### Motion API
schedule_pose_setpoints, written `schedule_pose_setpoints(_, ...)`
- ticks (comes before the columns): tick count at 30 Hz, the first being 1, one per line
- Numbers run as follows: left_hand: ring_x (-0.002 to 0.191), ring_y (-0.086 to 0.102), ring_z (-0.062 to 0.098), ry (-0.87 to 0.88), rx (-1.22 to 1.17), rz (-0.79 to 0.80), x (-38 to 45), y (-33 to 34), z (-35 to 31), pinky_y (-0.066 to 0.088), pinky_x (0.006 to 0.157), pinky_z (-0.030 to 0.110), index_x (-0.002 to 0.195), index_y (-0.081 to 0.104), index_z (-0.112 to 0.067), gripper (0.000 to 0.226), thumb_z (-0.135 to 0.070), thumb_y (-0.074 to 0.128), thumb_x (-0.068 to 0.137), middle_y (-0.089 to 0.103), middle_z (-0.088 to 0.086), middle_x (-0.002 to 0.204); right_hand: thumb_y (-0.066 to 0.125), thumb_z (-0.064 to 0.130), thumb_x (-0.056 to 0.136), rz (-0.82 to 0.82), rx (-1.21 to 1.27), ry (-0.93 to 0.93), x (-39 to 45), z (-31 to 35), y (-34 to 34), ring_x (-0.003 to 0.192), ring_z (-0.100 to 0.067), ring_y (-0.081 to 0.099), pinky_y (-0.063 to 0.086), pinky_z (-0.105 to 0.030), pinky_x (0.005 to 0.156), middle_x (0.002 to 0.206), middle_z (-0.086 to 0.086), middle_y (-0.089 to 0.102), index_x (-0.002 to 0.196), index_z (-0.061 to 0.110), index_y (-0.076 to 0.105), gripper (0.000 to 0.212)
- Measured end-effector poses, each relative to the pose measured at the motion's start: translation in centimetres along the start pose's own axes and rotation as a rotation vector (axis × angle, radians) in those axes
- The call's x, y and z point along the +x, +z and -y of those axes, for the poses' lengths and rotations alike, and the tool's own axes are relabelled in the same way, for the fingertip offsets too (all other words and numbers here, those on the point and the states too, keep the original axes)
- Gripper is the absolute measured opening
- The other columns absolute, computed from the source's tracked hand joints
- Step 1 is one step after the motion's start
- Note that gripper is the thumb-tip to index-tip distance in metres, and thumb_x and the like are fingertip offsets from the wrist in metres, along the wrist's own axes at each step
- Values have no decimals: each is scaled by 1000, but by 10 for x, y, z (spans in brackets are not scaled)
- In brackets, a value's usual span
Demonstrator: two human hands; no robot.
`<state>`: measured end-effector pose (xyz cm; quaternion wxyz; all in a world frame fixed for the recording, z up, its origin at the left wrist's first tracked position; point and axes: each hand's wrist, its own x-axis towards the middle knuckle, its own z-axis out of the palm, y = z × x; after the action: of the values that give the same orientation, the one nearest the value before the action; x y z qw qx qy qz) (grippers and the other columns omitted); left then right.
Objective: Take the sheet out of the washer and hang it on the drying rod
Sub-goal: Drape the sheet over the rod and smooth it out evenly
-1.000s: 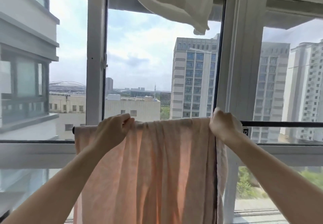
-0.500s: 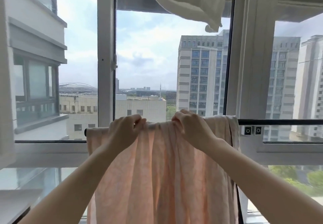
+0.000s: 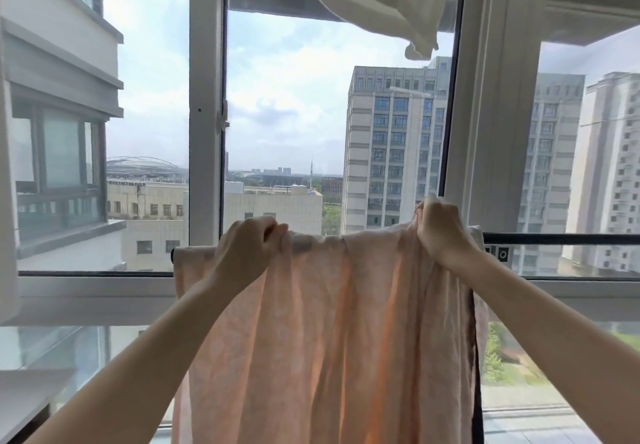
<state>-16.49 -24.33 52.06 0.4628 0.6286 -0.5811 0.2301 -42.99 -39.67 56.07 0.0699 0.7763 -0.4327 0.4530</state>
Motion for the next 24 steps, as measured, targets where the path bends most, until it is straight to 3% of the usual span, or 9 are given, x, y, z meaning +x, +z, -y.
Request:
schedule_pose_setpoints(5, 69, 64, 9, -23, 135, 26, -5, -1, -5, 51, 73, 31, 82, 68, -27, 33, -53, 52, 93, 66, -17, 69, 58, 34, 94, 189, 138, -364, -21, 46, -4, 97, -12, 48, 38, -28, 81, 96, 4, 60, 97, 13, 68, 23)
schedule_pose_setpoints(9, 73, 64, 5, -17, 89, 116, -7, -8, -4, 52, 74, 29, 92, 71, -28, 32, -53, 51, 93, 67, -18, 77, 64, 29, 91, 262, 213, -509, -34, 76, 16, 94, -13, 58, 51, -34, 85, 98, 1, 66, 99, 16, 70, 16)
schedule_pose_setpoints(12, 78, 66, 3, -42, -64, 191, -8, -18, -1, 57, 75, 34, 100, 70, -27, 30, -42, 47, 89, 70, -16, 85, 64, 20, 91, 169, 263, -506, -36, 82, 23, 84, -13, 59, 53, -34, 80, 90, 1, 64, 93, 11, 70, 12)
schedule_pose_setpoints(16, 77, 67, 6, -16, -127, 245, -6, -26, -3, 58, 77, 26, 93, 67, -17, 7, -13, 64, 88, 69, -6, 84, 58, 17, 95, 129, 274, -503, -38, 83, 26, 83, -12, 58, 53, -32, 79, 91, 1, 62, 93, 9, 68, 12)
schedule_pose_setpoints(19, 70, 65, 10, -3, -59, 189, -5, -28, 0, 57, 69, 27, 86, 65, -14, 8, -9, 62, 91, 67, -5, 76, 52, 17, 97, 88, 253, -411, -33, 78, 25, 82, -14, 56, 52, -35, 76, 93, 2, 58, 93, 11, 61, 11)
schedule_pose_setpoints(24, 61, 60, 5, -32, 30, -10, -9, -32, 15, 50, 57, 22, 91, 55, -17, 9, -10, 53, 97, 61, -6, 70, 51, 17, 98, 64, 221, -352, -23, 56, 14, 79, -12, 56, 49, -29, 74, 90, 1, 58, 91, 12, 59, 12)
